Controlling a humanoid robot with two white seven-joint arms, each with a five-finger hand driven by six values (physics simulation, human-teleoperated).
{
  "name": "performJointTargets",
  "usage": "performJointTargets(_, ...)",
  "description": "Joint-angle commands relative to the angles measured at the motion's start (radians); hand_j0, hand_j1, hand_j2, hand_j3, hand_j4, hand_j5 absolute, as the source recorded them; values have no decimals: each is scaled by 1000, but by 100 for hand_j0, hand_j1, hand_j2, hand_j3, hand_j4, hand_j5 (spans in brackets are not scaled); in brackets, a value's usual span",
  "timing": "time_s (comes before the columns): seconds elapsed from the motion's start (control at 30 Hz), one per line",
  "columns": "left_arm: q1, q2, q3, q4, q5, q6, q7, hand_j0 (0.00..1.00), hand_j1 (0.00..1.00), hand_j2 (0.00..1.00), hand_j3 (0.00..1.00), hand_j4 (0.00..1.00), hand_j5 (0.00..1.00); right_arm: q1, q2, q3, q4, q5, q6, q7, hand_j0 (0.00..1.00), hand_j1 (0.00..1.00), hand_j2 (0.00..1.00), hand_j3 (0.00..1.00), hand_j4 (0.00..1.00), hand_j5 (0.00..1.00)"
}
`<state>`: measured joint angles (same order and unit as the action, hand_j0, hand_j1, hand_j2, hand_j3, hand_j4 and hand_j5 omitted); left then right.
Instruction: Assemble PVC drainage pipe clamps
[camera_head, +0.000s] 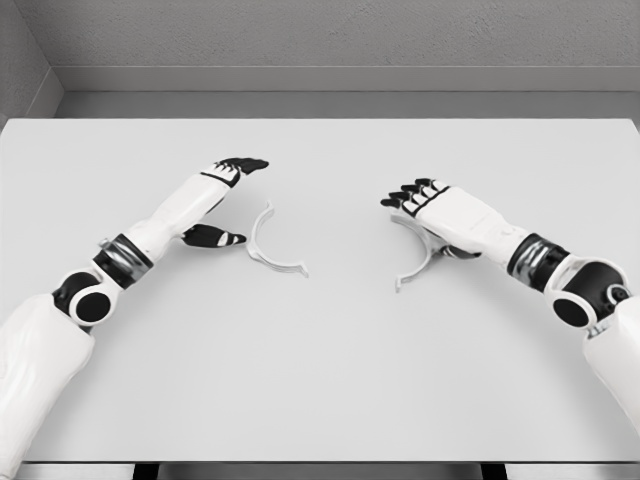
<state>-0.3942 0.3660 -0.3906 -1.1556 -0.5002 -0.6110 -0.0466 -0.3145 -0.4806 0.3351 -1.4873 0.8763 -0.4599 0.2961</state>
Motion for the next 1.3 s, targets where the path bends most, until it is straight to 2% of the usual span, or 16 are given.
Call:
performJointTargets(0.0, 0, -12, -1, 2, 6, 0, 1, 100, 100, 100, 100, 100, 100, 0, 0, 10, -4, -5, 7, 0, 100, 100, 100, 100, 100, 100)
performJointTargets(0.4, 11, -47, -4, -9, -15, 0, 1, 100, 100, 100, 100, 100, 100, 2, 23, 25, -48, -5, 7, 12, 100, 100, 100, 100, 100, 100)
performJointTargets(0.6, 11, -50, -1, -9, -21, 0, 1, 100, 100, 100, 100, 100, 100, 0, 43, 28, -47, -5, 7, 12, 100, 100, 100, 100, 100, 100)
performJointTargets(0.77, -12, -22, 12, 5, -15, 0, 1, 100, 100, 100, 100, 100, 100, -12, 45, 53, -47, -5, 20, 12, 100, 100, 100, 100, 100, 100)
performJointTargets(0.97, -92, -59, -4, 105, -21, 0, 1, 100, 100, 100, 100, 100, 100, -20, 63, 71, -45, -5, 23, 12, 100, 100, 100, 100, 100, 100)
performJointTargets(1.27, -114, -102, -40, 134, -24, 0, 1, 100, 100, 100, 100, 100, 100, -20, 69, 81, -54, -5, 38, 14, 100, 100, 100, 100, 100, 100)
